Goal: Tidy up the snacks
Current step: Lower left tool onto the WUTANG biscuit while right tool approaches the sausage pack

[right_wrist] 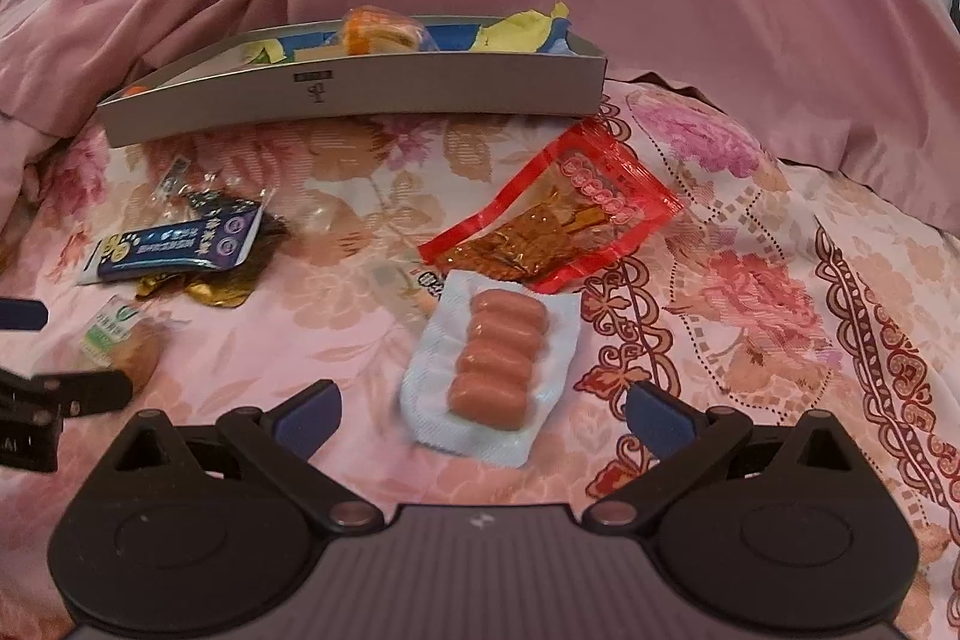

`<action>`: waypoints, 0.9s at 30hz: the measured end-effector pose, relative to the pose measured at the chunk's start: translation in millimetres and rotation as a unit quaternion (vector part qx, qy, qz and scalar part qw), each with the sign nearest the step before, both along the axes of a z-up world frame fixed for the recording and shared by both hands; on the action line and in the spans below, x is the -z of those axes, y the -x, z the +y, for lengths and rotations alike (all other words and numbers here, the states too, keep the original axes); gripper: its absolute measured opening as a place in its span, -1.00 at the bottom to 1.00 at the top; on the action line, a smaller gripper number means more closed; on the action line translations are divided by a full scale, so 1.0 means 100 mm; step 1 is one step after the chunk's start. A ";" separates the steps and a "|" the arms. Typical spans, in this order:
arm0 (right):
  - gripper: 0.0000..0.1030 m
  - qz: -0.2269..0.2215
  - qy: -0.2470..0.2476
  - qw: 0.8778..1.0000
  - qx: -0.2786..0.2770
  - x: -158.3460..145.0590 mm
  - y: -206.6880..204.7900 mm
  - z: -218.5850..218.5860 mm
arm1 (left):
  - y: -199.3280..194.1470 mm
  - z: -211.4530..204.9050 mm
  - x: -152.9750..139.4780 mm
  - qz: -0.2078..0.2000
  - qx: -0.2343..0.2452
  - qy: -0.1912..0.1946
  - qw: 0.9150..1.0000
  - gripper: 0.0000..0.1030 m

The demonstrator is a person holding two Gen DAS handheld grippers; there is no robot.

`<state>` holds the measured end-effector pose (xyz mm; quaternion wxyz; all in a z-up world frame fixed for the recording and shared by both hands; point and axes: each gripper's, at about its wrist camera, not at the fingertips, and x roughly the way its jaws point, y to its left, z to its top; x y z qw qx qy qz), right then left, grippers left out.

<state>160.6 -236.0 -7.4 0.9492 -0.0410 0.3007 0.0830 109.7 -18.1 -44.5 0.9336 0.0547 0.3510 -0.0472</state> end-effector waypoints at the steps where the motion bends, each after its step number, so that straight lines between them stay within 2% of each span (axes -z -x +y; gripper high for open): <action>1: 1.00 0.001 0.000 1.000 -0.001 0.01 -0.03 0.00 | -0.01 -0.01 0.01 0.001 0.002 0.000 1.000 0.98; 8: 1.00 0.024 0.000 1.000 0.010 0.11 -0.27 0.05 | -0.06 -0.07 0.08 0.001 0.011 -0.017 1.000 0.98; 13: 0.99 0.024 -0.010 1.000 0.002 0.12 -0.37 0.07 | -0.07 -0.08 0.08 -0.002 0.015 -0.015 1.000 0.96; 18: 0.87 0.020 -0.018 0.999 -0.022 0.15 -0.33 0.12 | -0.06 -0.08 0.08 -0.006 0.017 -0.012 1.000 0.87; 22: 0.77 0.014 -0.020 0.999 -0.035 0.16 -0.30 0.14 | -0.06 -0.09 0.07 -0.008 0.020 -0.008 1.000 0.72; 25: 0.65 0.009 -0.023 0.999 -0.045 0.16 -0.28 0.14 | -0.05 -0.10 0.06 -0.010 0.027 -0.007 1.000 0.50; 27: 0.49 0.005 -0.021 0.998 -0.056 0.16 -0.24 0.16 | -0.05 -0.11 0.05 -0.010 0.033 -0.004 0.999 0.33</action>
